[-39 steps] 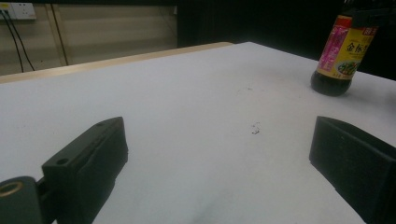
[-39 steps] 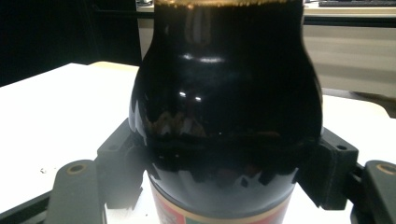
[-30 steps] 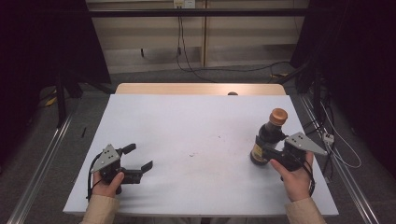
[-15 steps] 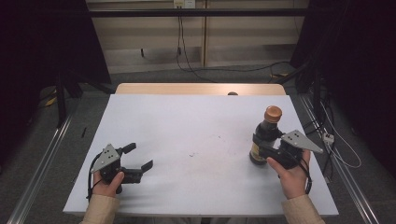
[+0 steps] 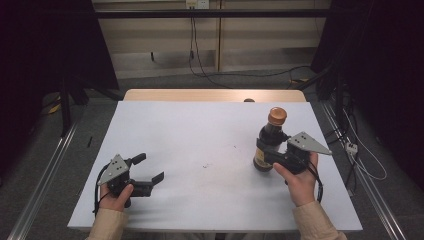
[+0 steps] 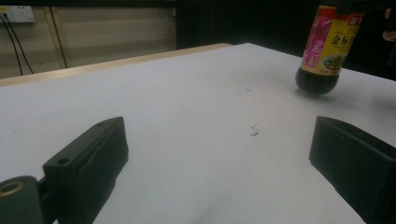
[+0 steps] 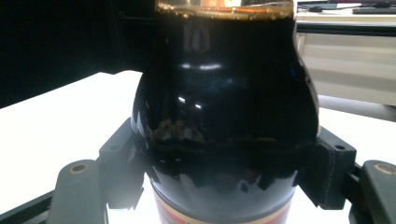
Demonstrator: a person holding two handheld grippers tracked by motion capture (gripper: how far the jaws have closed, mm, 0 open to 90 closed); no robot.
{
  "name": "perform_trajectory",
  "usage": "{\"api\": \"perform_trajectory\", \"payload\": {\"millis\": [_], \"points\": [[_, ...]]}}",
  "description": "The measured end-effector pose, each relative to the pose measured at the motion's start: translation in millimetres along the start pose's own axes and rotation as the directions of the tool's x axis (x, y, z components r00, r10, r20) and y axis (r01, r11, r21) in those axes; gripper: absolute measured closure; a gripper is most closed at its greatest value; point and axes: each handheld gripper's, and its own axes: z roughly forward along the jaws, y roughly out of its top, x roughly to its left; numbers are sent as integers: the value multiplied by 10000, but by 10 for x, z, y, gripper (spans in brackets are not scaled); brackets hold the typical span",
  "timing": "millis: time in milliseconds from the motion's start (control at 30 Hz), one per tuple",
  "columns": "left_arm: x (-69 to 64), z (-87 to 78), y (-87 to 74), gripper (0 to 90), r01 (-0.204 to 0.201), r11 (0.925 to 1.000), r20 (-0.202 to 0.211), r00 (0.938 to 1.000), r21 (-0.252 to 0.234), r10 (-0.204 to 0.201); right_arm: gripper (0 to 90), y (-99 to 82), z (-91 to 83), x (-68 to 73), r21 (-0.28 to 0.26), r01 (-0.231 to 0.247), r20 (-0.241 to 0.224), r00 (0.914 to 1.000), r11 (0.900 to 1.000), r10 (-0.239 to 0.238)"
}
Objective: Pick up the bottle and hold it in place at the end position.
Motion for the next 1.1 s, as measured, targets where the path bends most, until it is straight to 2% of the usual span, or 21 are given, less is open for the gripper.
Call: {"api": "perform_trajectory", "payload": {"millis": [300, 533, 633, 1100], "points": [[-3, 5, 0, 45, -52, 10000, 38, 10000, -12, 52, 265, 62, 118, 84, -99, -6, -404, 9992, 10000, 2], [-13, 6, 1, 45, -56, 10000, 37, 10000, -36, 57, 265, 70, 199, 114, 135, 80, -546, 9985, 9999, -73], [-12, 8, 2, 45, -99, 9999, 45, 9999, -31, 99, 265, 83, 229, 123, 107, -27, -662, 9978, 9999, 34], [-19, -11, 8, 45, -52, 9999, 23, 10000, -139, 52, 264, 151, 427, 245, 277, 299, -1033, 9943, 9992, -268]]}}
